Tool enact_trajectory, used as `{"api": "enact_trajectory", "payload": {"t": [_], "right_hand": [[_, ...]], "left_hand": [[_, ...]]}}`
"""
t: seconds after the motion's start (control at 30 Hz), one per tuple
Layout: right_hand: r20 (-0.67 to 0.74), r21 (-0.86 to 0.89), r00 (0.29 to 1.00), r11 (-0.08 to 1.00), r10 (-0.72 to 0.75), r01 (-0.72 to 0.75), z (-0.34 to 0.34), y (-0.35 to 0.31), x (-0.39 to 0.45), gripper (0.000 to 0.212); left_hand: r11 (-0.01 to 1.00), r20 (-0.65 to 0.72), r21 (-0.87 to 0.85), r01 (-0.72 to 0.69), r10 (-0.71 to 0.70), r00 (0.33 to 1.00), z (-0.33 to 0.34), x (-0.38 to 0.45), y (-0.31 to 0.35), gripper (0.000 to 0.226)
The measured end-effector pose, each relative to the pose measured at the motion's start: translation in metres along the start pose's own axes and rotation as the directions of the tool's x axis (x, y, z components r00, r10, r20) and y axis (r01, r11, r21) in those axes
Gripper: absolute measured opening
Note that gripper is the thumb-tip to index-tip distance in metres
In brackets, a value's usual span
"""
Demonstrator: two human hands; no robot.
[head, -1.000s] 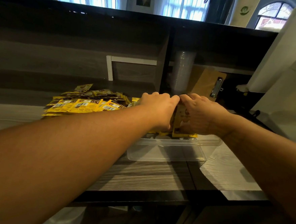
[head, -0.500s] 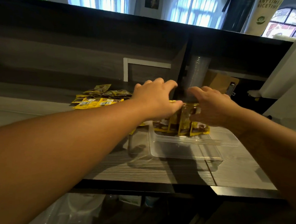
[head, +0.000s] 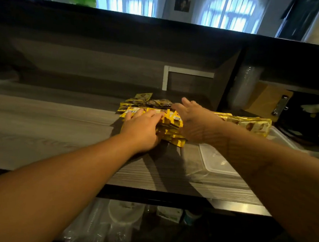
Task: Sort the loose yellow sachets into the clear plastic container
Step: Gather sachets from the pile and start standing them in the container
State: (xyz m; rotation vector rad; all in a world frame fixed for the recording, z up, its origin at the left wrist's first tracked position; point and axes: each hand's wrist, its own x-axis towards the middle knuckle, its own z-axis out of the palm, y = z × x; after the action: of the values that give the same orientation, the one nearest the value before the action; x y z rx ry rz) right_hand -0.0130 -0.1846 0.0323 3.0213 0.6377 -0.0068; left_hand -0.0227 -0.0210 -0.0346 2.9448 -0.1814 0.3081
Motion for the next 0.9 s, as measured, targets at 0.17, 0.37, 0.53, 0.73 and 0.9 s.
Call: {"api": "enact_trajectory", "payload": {"t": [0.17,0.37,0.53,0.73,0.9], "right_hand": [[0.102,-0.083,0.993,0.995,0.057,-0.049,0.008,-0.015,0.004,0.035],[0.027,-0.054,0.993,0.992,0.116,-0.115,0.004,-0.017,0.008,0.027],[-0.078,0.098,0.982,0.982,0.170,-0.162,0.001,-0.013,0.005,0.032],[-0.416,0.652,0.792,0.754,0.446,-0.083,-0.004,0.004,-0.003,0.023],[-0.247,0.911,0.811,0.413,0.530,0.008,-0.007,0.013,-0.022,0.019]], "left_hand": [[0.994,-0.306,-0.087,-0.063,0.033,0.951,0.017,-0.014,-0.004,0.049],[0.952,-0.442,-0.266,-0.149,0.016,0.897,0.016,-0.014,-0.009,0.035],[0.890,-0.561,-0.400,-0.216,-0.052,0.826,0.016,-0.015,-0.014,0.020],[0.818,-0.589,-0.538,-0.203,-0.193,0.785,0.014,-0.015,-0.017,0.019],[0.776,-0.570,-0.595,-0.208,-0.226,0.790,0.008,-0.021,-0.011,0.021]]}}
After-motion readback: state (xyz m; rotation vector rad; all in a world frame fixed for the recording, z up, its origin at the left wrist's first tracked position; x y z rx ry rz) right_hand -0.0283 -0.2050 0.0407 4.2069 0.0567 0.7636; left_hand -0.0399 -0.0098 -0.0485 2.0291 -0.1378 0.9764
